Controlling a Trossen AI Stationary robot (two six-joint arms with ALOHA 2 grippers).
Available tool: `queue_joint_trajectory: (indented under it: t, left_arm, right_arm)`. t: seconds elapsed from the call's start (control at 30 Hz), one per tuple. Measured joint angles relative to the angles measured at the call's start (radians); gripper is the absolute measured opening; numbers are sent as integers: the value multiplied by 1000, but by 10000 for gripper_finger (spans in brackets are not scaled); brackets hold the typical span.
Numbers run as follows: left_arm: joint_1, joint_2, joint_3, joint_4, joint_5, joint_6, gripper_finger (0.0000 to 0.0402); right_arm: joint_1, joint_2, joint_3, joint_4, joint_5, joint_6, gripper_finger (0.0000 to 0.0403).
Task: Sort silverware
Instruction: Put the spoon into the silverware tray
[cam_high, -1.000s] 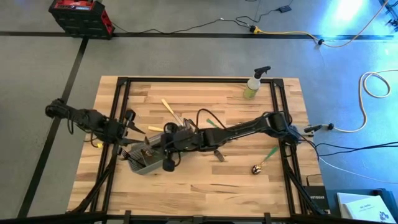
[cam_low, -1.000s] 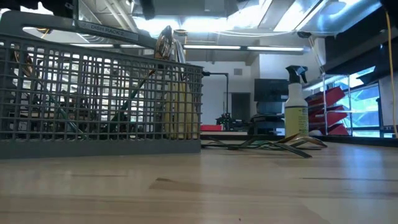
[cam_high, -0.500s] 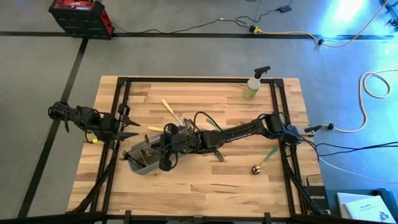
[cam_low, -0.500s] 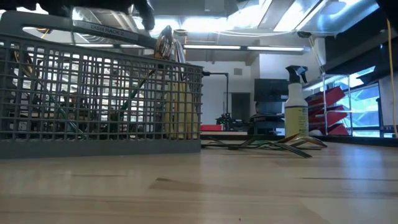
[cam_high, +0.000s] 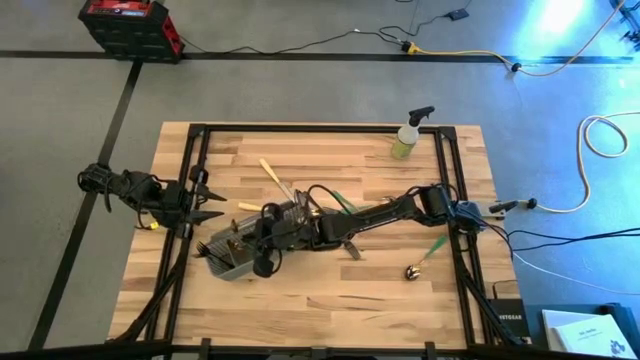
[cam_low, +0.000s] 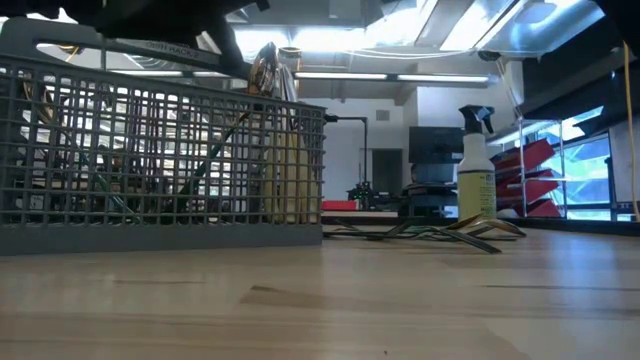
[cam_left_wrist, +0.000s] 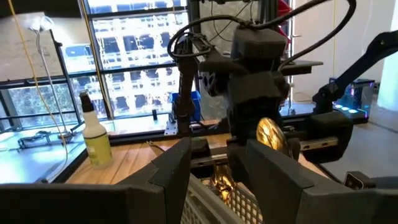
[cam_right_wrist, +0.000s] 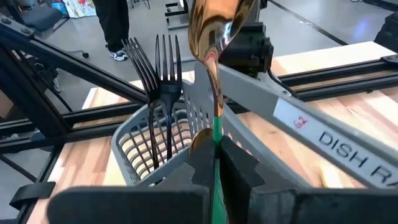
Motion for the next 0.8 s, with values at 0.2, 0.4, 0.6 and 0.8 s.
queue_joint_trajectory:
  t: [0.2, 0.4, 0.6, 0.8]
  left_arm:
    - [0, 0, 0, -1, 0, -3, 140]
    - [0, 0, 0, -14, 0, -4, 140]
    - [0, 0, 0, -17, 0, -6, 140]
    - [0, 0, 0, -17, 0, -13, 140]
  right_arm:
    - [1, 0, 0, -5, -16, 22, 0]
    - [2, 0, 0, -9, -13, 22, 0]
    - [2, 0, 0, -34, -28, 21, 0]
    - [2, 0, 0, -31, -8, 21, 40]
